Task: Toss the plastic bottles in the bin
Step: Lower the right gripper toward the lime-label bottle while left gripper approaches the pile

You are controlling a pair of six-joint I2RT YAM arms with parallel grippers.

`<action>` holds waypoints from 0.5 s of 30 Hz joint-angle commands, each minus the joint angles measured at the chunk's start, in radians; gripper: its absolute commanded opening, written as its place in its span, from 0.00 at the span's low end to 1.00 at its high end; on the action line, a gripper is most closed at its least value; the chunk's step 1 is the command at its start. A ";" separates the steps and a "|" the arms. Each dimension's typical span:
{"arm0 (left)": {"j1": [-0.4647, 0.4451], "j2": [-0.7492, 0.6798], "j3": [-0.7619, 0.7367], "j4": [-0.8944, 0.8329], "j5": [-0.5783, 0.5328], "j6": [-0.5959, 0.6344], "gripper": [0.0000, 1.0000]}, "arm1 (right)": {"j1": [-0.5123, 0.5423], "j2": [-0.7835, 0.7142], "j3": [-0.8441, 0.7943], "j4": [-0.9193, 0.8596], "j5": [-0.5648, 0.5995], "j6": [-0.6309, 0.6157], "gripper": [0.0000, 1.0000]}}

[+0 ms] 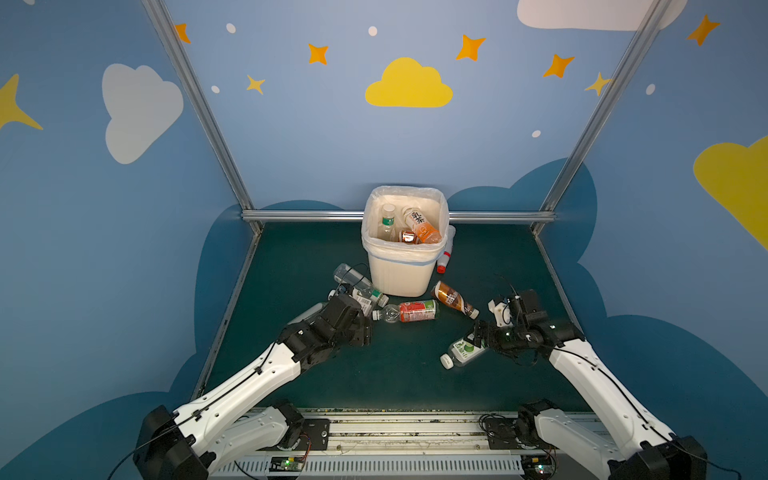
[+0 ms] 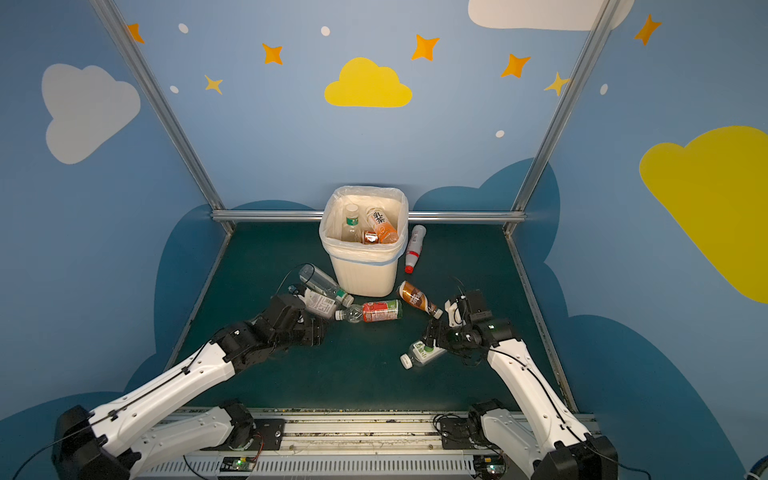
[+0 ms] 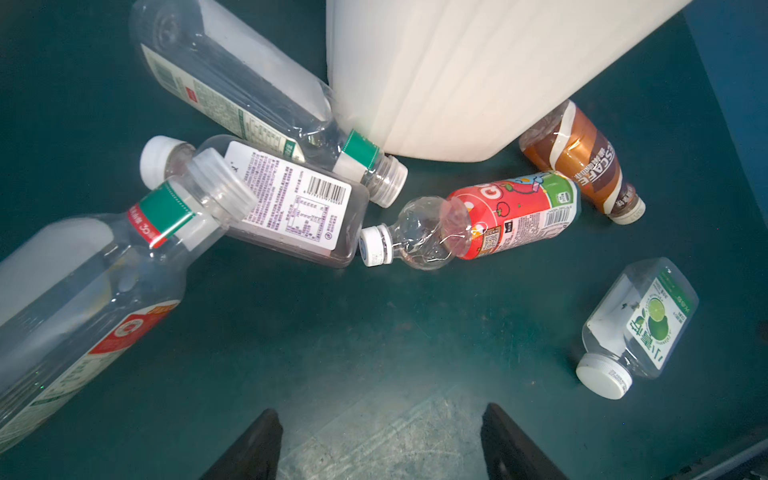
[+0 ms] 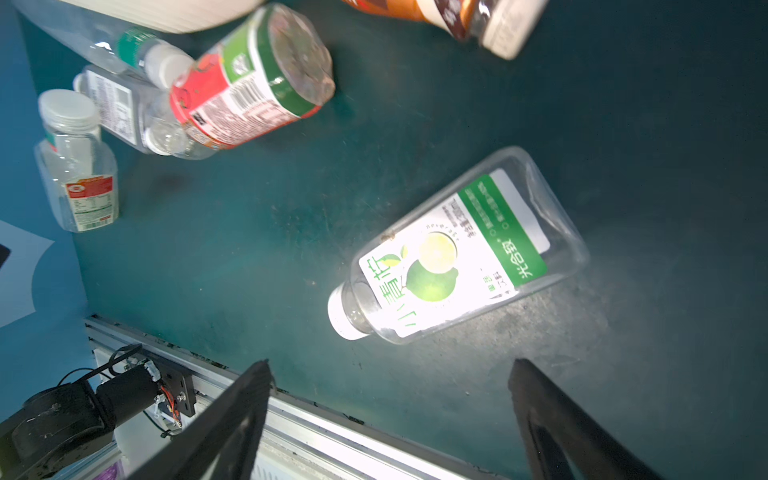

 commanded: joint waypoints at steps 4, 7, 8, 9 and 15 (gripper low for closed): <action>-0.020 0.025 0.015 0.060 0.020 0.035 0.77 | 0.014 0.031 -0.044 0.043 -0.026 0.062 0.91; -0.022 0.026 0.009 0.063 0.020 0.035 0.77 | 0.022 0.056 -0.049 0.054 -0.023 0.074 0.91; -0.024 0.024 0.007 0.064 0.020 0.035 0.77 | 0.025 0.065 -0.049 0.056 -0.020 0.074 0.91; -0.024 0.022 0.004 0.069 0.020 0.035 0.77 | 0.027 0.075 -0.061 0.061 -0.016 0.074 0.91; -0.024 0.013 -0.003 0.078 0.019 0.042 0.77 | 0.037 0.149 -0.067 0.071 0.009 0.070 0.93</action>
